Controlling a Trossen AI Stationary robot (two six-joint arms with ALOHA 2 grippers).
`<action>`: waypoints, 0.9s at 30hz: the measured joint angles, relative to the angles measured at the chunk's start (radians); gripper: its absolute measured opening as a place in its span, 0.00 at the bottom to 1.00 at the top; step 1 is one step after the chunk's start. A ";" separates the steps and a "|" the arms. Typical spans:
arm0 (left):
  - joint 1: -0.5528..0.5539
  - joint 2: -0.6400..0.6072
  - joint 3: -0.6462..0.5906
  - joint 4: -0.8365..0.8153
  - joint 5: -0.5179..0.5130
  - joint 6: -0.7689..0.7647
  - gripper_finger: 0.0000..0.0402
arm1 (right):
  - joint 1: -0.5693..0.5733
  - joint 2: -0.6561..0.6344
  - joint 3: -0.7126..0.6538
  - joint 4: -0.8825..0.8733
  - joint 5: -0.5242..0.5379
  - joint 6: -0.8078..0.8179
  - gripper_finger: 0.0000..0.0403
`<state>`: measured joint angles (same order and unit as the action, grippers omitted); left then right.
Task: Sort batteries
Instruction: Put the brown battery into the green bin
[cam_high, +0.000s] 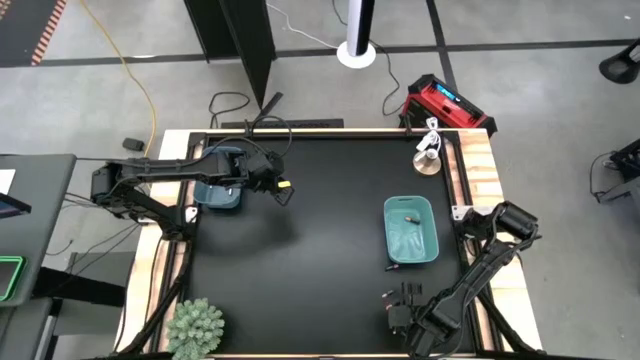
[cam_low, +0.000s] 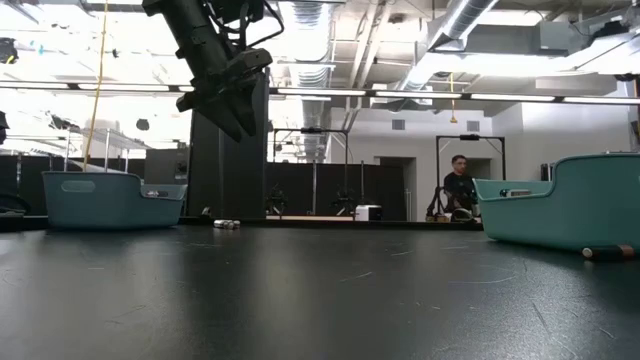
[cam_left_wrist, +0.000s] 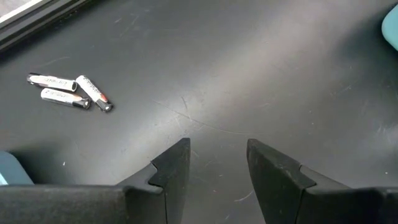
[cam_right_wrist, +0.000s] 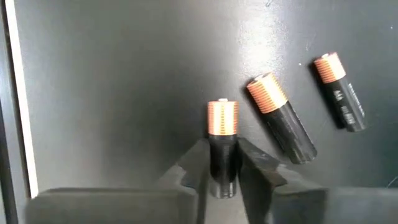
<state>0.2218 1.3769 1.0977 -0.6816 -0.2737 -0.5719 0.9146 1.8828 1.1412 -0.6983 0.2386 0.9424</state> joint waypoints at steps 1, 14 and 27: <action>0.000 0.000 0.000 0.000 0.000 0.000 0.38 | 0.000 0.000 0.000 0.001 0.000 0.000 0.20; 0.000 0.000 0.000 0.000 0.002 0.000 0.38 | 0.015 0.005 0.027 -0.007 0.002 -0.016 0.10; -0.004 0.000 0.000 0.000 0.003 0.004 0.38 | 0.016 0.009 0.154 -0.163 -0.007 -0.079 0.10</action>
<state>0.2180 1.3769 1.0977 -0.6819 -0.2710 -0.5682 0.9306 1.8914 1.2949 -0.8608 0.2311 0.8632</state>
